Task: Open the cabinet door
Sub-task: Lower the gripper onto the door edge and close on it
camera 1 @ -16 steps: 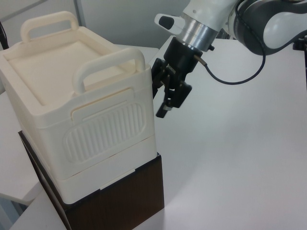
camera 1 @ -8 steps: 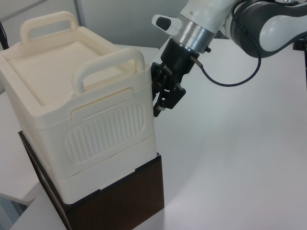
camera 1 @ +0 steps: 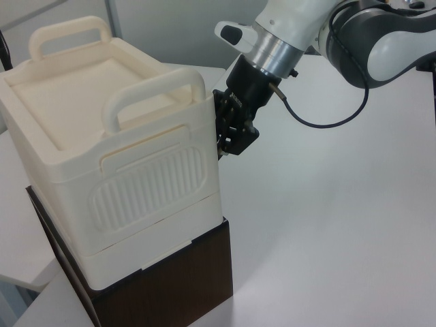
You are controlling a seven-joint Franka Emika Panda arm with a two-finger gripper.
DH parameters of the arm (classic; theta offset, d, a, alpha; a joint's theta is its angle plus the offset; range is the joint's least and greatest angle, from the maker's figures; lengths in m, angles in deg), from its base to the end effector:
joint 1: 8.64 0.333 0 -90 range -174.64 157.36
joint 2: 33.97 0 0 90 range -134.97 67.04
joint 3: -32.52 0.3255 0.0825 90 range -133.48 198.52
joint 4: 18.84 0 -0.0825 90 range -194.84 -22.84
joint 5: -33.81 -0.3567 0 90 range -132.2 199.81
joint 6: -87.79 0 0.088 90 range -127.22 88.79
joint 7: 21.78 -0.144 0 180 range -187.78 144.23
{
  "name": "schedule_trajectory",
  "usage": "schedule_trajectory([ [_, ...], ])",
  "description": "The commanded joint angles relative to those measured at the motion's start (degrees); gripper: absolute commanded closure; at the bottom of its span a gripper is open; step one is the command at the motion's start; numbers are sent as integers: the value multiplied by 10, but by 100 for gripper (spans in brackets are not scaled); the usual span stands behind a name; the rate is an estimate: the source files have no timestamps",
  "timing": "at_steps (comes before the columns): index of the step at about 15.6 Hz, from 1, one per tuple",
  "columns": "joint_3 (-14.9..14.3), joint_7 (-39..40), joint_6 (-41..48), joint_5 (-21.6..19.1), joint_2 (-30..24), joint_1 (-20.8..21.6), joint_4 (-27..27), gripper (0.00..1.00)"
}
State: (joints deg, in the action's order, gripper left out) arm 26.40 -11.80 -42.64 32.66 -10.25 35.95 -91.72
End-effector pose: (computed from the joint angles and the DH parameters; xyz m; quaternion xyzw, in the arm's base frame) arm 0.5550 0.4636 0.5694 -0.8694 -0.3984 -0.2855 0.0622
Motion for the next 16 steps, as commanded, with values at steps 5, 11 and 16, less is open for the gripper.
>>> schedule_trajectory([
  [5,-5,-16,-16,10,1,6,5,76],
  [11,-4,-19,-14,-11,-28,6,-25,78],
  [16,-4,-15,26,-16,-39,5,-40,79],
])
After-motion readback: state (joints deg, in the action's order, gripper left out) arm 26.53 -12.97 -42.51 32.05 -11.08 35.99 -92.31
